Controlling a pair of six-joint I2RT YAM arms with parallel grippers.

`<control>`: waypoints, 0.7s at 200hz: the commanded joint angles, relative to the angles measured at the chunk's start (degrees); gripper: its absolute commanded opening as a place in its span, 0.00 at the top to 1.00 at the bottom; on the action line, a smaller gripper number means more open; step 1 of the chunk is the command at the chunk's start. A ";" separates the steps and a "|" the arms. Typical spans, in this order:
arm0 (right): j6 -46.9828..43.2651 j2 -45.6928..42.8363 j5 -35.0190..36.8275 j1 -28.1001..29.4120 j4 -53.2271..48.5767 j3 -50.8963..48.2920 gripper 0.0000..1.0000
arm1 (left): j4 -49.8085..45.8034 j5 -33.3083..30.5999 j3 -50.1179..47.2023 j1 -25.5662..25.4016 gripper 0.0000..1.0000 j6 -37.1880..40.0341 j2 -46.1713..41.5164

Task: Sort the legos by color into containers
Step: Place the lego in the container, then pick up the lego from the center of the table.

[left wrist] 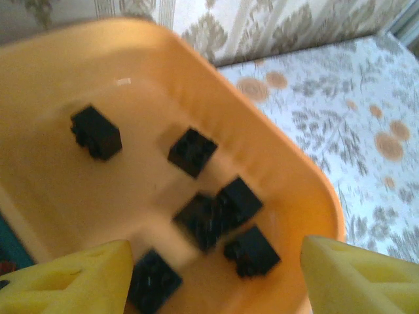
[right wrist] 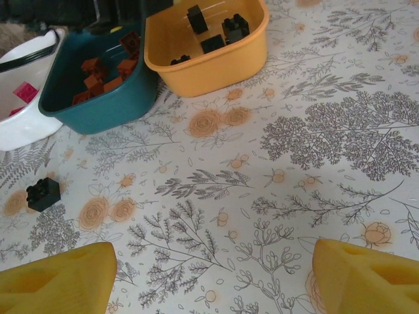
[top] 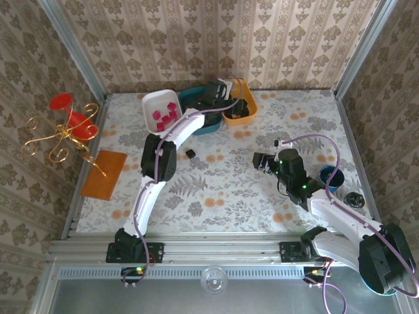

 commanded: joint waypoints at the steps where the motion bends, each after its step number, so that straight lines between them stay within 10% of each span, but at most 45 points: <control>1: -0.67 -0.70 1.15 -0.26 1.06 -0.85 0.20 | 2.00 1.61 -10.61 -0.52 0.30 2.62 -12.33; 68: -1.46 1.44 -8.04 0.39 5.67 -0.86 0.20 | 21.85 -5.30 -67.84 2.80 0.27 2.37 -47.22; 140: -1.07 6.74 -7.88 1.85 5.28 1.08 0.20 | 18.52 -4.64 -76.33 5.51 0.25 5.14 -45.82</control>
